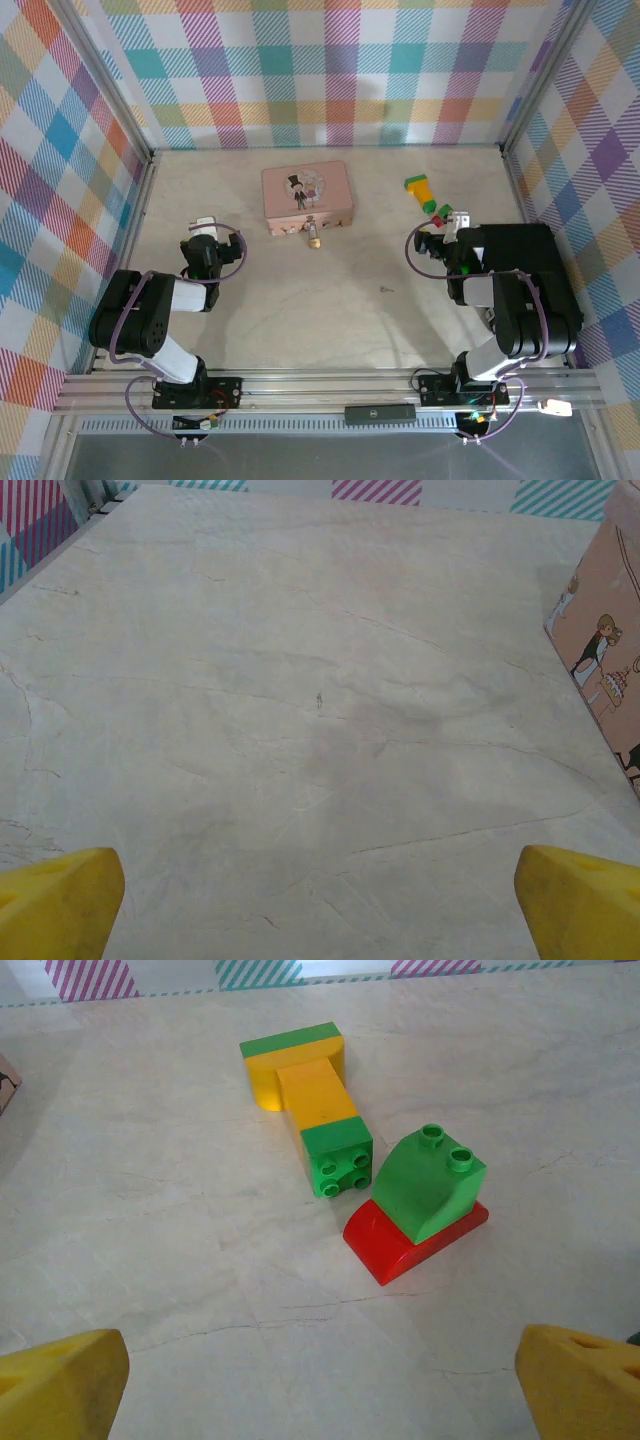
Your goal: Unlock the padlock with the key
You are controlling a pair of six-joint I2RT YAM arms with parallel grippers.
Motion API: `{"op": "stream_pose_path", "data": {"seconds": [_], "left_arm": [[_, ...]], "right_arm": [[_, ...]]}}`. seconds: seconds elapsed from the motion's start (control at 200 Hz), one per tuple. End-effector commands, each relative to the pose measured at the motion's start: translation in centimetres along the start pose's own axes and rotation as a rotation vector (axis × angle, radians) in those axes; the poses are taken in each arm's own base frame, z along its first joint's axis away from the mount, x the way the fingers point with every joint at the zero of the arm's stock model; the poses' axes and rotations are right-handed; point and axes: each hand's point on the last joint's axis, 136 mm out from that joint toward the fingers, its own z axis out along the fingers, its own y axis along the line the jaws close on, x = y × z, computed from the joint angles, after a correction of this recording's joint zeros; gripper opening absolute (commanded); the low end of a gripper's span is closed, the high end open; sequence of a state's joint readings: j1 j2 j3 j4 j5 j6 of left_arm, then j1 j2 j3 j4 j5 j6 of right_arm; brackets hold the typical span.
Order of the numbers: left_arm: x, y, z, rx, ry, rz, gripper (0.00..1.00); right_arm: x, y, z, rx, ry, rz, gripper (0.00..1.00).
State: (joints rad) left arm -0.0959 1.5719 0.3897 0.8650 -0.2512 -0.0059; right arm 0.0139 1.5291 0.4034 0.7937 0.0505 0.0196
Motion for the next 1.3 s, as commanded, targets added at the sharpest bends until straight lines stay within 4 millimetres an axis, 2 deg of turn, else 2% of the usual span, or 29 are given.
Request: {"op": "stream_pose_path", "data": {"seconds": [0.0, 0.88, 1.0, 1.055, 1.125, 1.2, 1.295], "left_arm": [[-0.6, -0.1, 0.2, 0.008, -0.019, -0.001, 1.00], [-0.6, -0.1, 0.2, 0.007, -0.016, 0.000, 1.00], [-0.6, -0.1, 0.1, 0.009, -0.019, 0.001, 1.00], [-0.9, 0.1, 0.0, -0.005, -0.029, -0.003, 1.00], [-1.5, 0.6, -0.2, -0.033, -0.022, -0.020, 1.00], [-2.1, 0.7, -0.5, -0.048, -0.020, -0.012, 1.00], [-4.0, 1.4, -1.7, -0.083, -0.032, -0.025, 1.00]], "right_arm": [[-1.0, 0.2, 0.1, -0.015, -0.038, 0.002, 0.99], [-1.1, 0.2, 0.1, -0.014, -0.038, 0.003, 0.99], [-1.1, 0.6, 0.1, -0.038, -0.033, -0.006, 0.99], [-1.8, 0.9, 0.0, -0.048, -0.024, -0.014, 0.99], [-2.9, 0.3, -0.4, -0.006, -0.008, 0.000, 1.00], [-3.1, -0.2, -0.9, 0.030, 0.055, 0.019, 1.00], [-4.2, -0.3, -1.9, 0.055, 0.080, 0.056, 0.97]]}}
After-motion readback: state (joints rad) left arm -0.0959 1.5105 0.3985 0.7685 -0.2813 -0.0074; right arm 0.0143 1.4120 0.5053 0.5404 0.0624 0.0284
